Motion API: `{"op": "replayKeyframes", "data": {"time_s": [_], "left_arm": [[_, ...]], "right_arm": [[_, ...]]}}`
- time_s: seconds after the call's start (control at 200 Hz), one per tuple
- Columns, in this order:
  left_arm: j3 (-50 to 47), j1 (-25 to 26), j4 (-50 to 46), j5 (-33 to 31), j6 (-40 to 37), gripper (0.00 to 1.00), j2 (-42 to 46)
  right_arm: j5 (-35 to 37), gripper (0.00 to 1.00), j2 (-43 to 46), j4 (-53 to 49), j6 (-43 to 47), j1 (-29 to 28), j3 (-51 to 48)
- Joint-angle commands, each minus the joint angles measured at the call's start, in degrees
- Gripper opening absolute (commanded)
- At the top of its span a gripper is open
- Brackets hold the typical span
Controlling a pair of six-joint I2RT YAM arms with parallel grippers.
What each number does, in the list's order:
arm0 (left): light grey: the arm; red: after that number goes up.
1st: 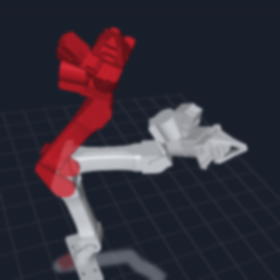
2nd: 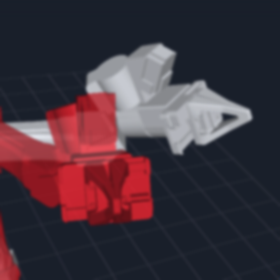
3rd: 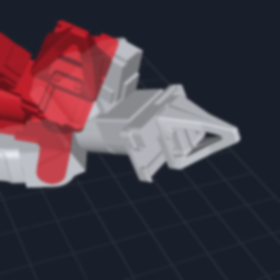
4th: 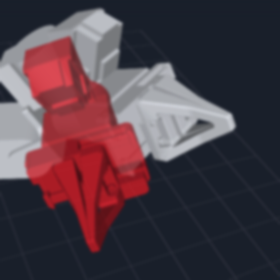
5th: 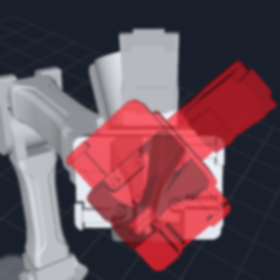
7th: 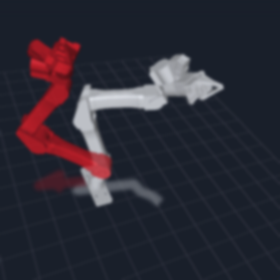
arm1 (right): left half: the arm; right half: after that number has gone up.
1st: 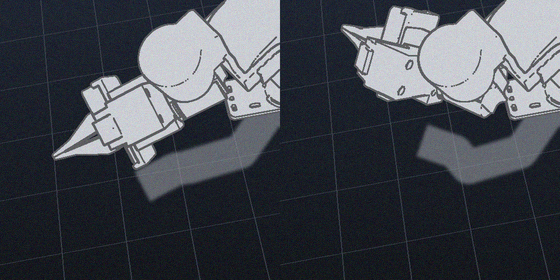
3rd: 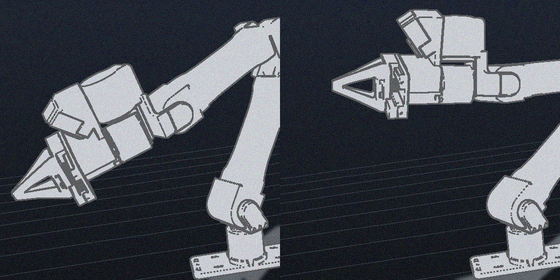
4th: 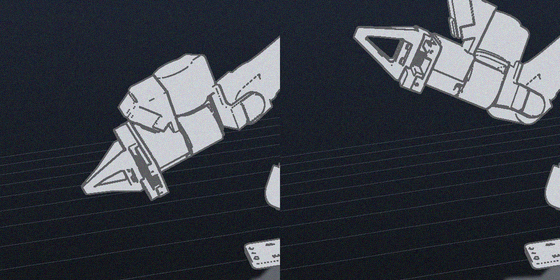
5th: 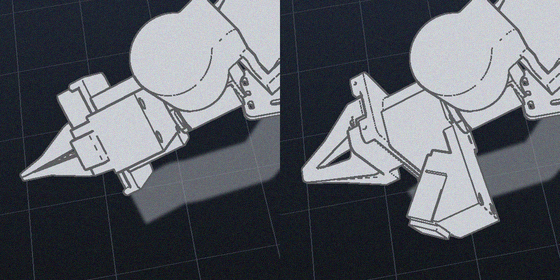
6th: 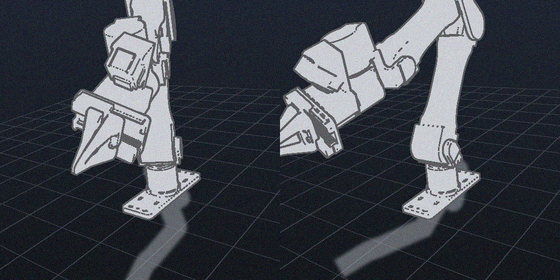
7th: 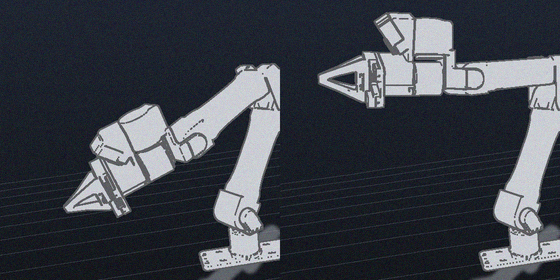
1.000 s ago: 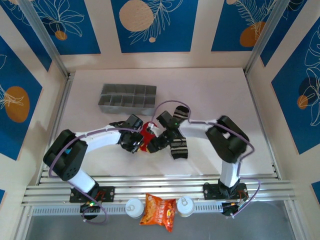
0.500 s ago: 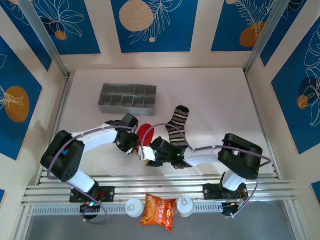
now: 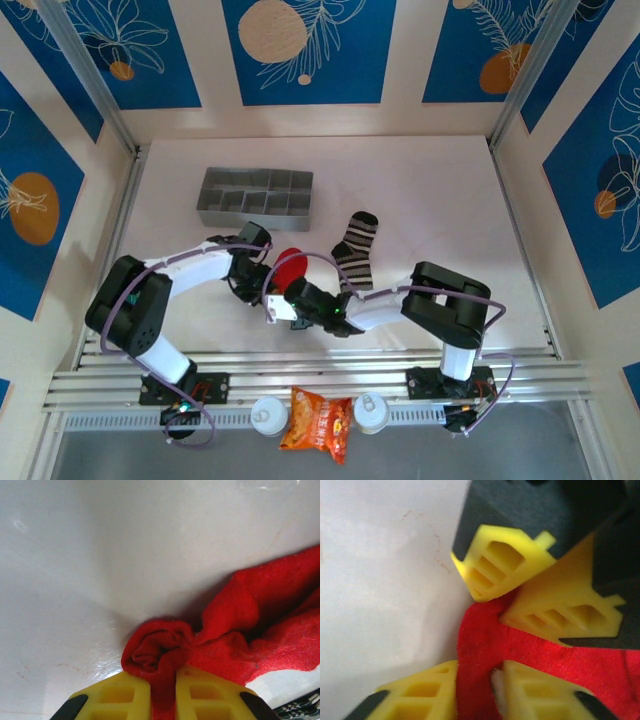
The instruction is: Roll the socks
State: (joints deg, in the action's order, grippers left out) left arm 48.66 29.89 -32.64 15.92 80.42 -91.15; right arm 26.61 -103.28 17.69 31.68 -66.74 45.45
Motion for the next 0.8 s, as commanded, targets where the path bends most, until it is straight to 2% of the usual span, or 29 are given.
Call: {"op": "replayKeyframes", "data": {"time_s": [0.0, 0.08, 0.155, 0.265, 0.405, 0.57, 0.72, 0.795], "left_arm": [[-0.5, -1.2, -4.7, -1.1, -1.0, 0.15, -0.5], [-0.6, -1.3, -5.4, -1.4, -0.5, 0.19, 1.7], [-1.1, -1.7, -5.4, -2.0, 1.1, 0.31, 4.9], [-1.8, -2.2, -5.4, -4.0, 3.3, 0.51, 10.4], [-3.1, -2.5, -3.9, -4.3, 4.5, 0.68, 14.3], [-6.8, -1.8, 1.8, -1.0, 6.0, 0.70, 15.7], [-7.5, 1.2, 6.0, -0.5, 8.0, 0.65, 13.9], [-7.3, 2.5, 8.4, -0.5, 8.3, 0.65, 11.8]], "right_arm": [[1.1, 0.12, -1.0, -3.9, -3.6, 0.2, 1.6], [-0.2, 0.06, 0.0, -6.4, -6.8, 0.9, 1.2], [-4.7, 0.02, 1.6, -9.9, -10.7, 2.4, 1.0], [-14.9, 0.00, 3.9, -13.3, -16.6, 5.3, -0.1], [-29.2, 0.00, 4.1, -15.5, -23.1, 9.8, -0.5], [-43.0, 0.00, 3.0, -15.7, -30.7, 15.7, 0.6], [-54.6, 0.00, 0.1, -14.7, -37.1, 21.2, 2.2], [-58.0, 0.00, -1.8, -15.6, -38.5, 23.0, 3.5]]}}
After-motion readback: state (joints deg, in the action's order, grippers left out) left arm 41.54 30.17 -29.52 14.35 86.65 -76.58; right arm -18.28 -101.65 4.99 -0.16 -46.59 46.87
